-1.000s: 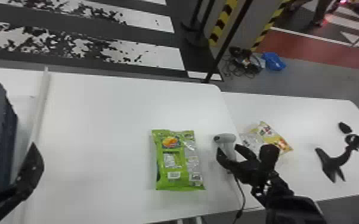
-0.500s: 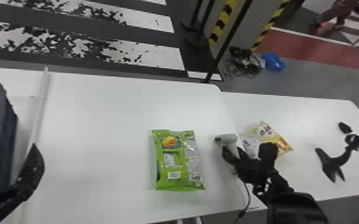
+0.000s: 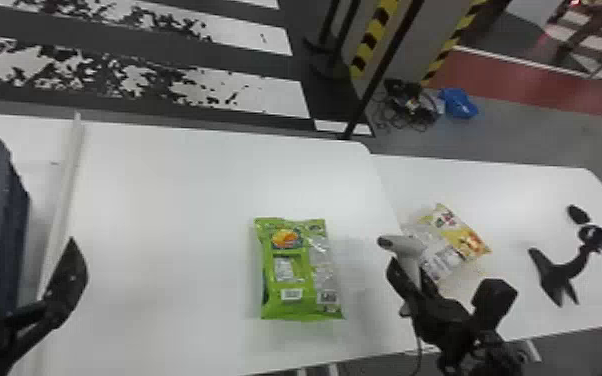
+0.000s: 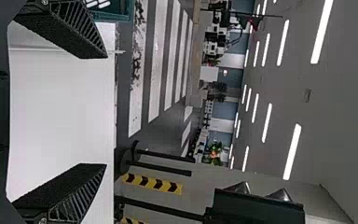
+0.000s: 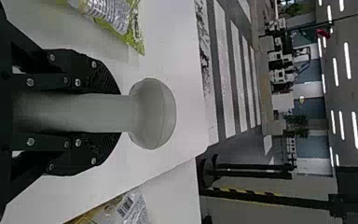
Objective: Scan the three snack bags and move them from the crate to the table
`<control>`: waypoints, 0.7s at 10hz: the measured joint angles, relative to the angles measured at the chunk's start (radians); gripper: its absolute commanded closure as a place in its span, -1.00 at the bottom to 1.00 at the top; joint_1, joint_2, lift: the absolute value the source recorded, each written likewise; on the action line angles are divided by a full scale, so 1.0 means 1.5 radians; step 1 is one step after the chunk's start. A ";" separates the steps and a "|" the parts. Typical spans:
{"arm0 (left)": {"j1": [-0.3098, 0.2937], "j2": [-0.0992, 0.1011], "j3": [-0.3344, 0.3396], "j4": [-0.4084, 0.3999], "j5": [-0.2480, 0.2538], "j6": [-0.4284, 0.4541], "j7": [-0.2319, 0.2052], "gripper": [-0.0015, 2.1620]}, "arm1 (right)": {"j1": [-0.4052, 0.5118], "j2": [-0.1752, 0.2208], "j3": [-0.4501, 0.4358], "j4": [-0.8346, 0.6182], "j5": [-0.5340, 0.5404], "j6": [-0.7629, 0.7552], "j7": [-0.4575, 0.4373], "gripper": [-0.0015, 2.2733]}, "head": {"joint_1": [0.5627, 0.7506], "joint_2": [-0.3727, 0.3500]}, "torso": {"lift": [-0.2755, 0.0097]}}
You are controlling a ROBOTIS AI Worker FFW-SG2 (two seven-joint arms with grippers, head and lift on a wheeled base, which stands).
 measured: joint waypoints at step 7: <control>-0.038 0.006 -0.034 0.030 0.003 0.020 0.009 -0.97 | 0.173 0.079 0.034 -0.162 -0.096 0.058 0.070 0.97 | 0.41 -0.84 | 0.50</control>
